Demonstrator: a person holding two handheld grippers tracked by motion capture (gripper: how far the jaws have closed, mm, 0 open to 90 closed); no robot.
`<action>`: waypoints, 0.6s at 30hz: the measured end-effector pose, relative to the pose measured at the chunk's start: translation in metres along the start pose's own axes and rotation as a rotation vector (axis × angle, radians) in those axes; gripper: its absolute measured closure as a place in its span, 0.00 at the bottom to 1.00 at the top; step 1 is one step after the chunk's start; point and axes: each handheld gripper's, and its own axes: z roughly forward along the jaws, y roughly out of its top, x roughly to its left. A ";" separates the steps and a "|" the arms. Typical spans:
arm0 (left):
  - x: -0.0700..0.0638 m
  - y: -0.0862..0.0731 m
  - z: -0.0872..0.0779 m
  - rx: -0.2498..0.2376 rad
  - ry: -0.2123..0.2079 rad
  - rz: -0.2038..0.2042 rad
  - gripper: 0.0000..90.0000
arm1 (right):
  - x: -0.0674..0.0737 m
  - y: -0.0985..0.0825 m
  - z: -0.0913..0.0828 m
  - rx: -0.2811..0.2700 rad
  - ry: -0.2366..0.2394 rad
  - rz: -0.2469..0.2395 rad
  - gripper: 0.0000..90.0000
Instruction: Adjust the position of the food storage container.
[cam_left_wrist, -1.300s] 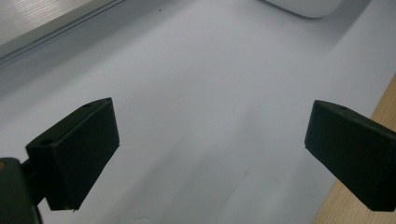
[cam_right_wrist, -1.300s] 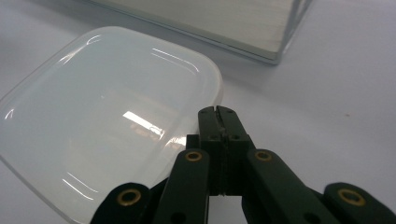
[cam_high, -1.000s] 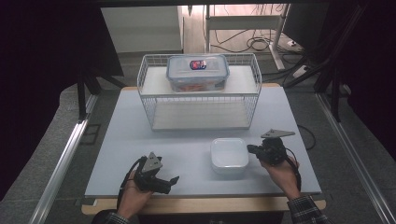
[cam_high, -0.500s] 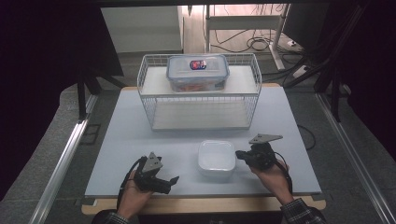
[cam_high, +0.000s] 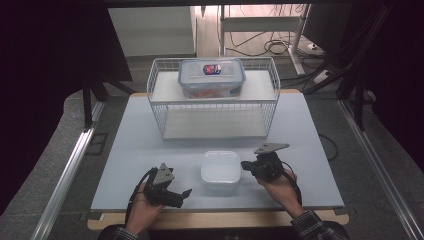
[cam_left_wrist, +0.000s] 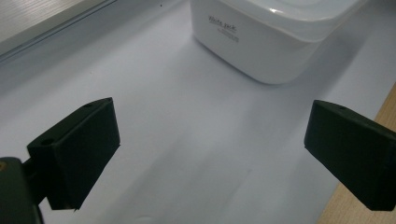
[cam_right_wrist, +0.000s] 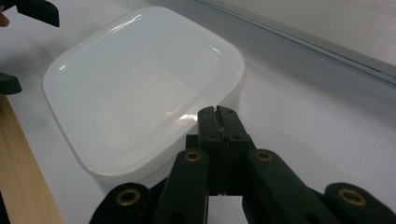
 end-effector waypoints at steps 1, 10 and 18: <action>0.000 0.000 0.000 0.000 0.000 0.000 0.03 | 0.001 0.000 0.001 -0.001 0.000 -0.002 0.98; -0.001 0.000 0.000 0.003 -0.001 0.010 0.04 | 0.000 -0.002 -0.008 -0.024 -0.027 -0.042 0.76; -0.002 0.000 0.001 0.012 0.000 0.019 0.04 | 0.003 -0.008 -0.018 -0.044 -0.023 -0.101 0.48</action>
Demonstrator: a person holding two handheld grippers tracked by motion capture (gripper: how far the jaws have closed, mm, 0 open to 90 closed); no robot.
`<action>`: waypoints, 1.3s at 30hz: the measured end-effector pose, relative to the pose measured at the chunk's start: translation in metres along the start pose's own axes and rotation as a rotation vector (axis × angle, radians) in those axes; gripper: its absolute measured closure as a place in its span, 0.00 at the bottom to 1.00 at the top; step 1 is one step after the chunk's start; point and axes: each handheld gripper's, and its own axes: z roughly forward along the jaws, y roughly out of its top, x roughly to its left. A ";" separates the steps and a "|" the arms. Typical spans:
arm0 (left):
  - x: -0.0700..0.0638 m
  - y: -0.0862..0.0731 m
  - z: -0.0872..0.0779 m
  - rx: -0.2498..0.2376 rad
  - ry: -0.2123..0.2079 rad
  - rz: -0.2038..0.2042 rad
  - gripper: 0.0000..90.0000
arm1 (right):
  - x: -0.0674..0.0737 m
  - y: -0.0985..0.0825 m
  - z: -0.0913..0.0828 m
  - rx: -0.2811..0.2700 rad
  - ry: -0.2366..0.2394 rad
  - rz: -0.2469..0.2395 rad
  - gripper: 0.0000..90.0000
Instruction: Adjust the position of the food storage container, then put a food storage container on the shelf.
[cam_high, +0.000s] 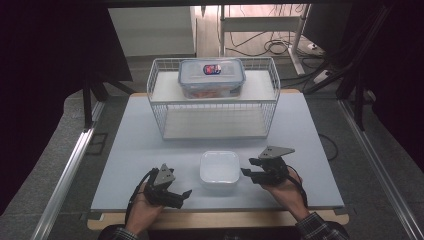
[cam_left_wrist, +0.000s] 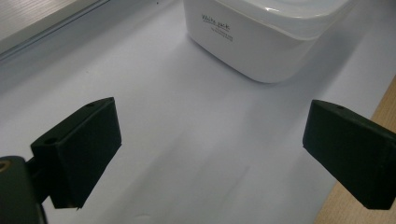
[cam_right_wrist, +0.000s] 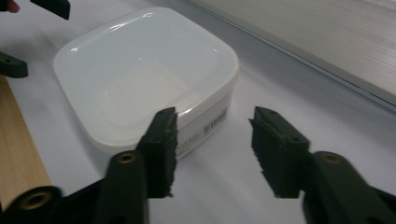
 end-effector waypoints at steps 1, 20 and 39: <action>0.000 0.000 0.000 0.001 0.000 0.001 0.04 | 0.000 -0.001 -0.001 0.000 -0.001 -0.006 0.44; 0.000 -0.001 0.001 0.007 0.004 0.010 0.04 | -0.005 -0.018 -0.005 -0.006 0.042 0.012 0.12; 0.000 0.024 -0.006 -0.026 -0.083 -0.041 0.08 | 0.001 -0.008 0.000 0.014 0.089 0.036 0.04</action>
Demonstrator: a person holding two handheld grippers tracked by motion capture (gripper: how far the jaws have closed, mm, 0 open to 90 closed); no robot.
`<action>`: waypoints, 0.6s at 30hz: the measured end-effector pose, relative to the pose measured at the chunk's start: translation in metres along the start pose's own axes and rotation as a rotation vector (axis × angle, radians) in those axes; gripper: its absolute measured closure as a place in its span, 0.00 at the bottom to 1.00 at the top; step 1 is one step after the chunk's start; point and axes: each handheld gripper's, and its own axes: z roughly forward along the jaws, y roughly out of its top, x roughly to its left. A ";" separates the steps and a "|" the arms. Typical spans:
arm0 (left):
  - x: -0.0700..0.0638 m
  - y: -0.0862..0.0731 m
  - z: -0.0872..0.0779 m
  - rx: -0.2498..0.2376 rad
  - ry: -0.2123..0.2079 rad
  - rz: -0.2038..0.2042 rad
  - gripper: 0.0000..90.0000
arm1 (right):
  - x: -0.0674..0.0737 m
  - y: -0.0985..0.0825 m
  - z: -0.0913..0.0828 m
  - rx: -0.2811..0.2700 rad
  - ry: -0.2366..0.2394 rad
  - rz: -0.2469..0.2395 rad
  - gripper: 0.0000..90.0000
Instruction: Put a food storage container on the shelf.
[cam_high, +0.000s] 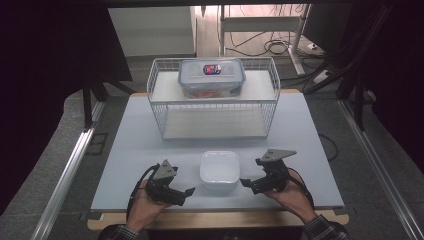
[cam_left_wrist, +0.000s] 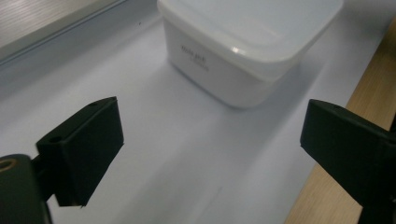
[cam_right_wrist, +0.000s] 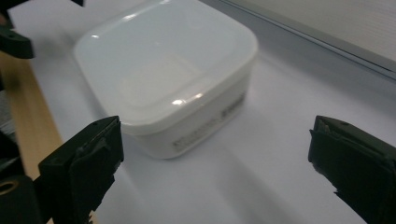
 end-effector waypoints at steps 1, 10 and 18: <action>0.000 0.003 0.001 -0.003 0.000 0.002 0.08 | 0.002 0.002 0.000 0.006 0.000 -0.004 0.04; 0.005 0.025 0.009 -0.056 -0.073 -0.020 0.13 | 0.011 0.017 0.000 0.042 -0.021 -0.035 0.12; 0.009 0.040 0.033 -0.004 -0.084 0.006 0.12 | 0.007 0.023 0.010 0.049 -0.014 -0.006 0.26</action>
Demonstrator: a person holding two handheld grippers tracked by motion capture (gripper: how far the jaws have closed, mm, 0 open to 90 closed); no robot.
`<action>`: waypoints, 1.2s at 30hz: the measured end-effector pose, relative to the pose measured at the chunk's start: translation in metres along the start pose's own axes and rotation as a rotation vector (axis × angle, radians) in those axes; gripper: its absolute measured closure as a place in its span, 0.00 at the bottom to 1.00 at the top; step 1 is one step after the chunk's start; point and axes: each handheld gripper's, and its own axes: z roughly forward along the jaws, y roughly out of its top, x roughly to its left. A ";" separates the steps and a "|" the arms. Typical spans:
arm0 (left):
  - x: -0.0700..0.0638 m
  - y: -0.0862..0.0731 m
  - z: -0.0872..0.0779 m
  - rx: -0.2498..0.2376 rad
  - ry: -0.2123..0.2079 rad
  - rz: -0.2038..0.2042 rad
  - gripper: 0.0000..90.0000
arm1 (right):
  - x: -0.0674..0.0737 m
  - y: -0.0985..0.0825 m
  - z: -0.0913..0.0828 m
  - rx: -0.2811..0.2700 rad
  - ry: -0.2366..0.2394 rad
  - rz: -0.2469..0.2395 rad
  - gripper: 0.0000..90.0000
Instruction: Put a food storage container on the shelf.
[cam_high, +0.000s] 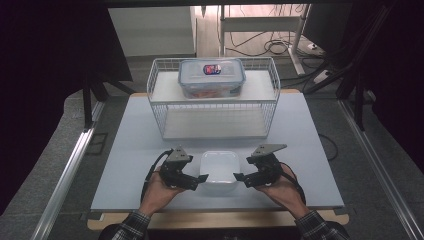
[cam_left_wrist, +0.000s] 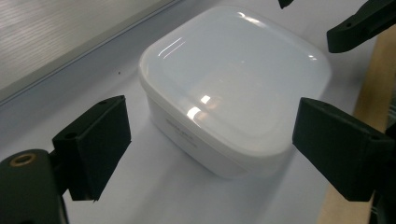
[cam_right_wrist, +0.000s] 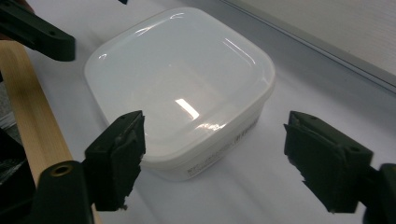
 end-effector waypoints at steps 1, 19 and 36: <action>0.001 0.001 0.003 0.006 -0.004 -0.005 0.12 | -0.001 0.000 0.001 0.002 0.006 0.010 0.27; 0.008 -0.002 0.016 0.063 -0.170 -0.134 0.21 | -0.008 0.000 0.019 0.062 0.155 0.159 0.36; 0.011 -0.006 -0.004 -0.096 -0.075 -0.345 0.85 | -0.016 -0.005 -0.004 -0.057 0.131 0.354 0.89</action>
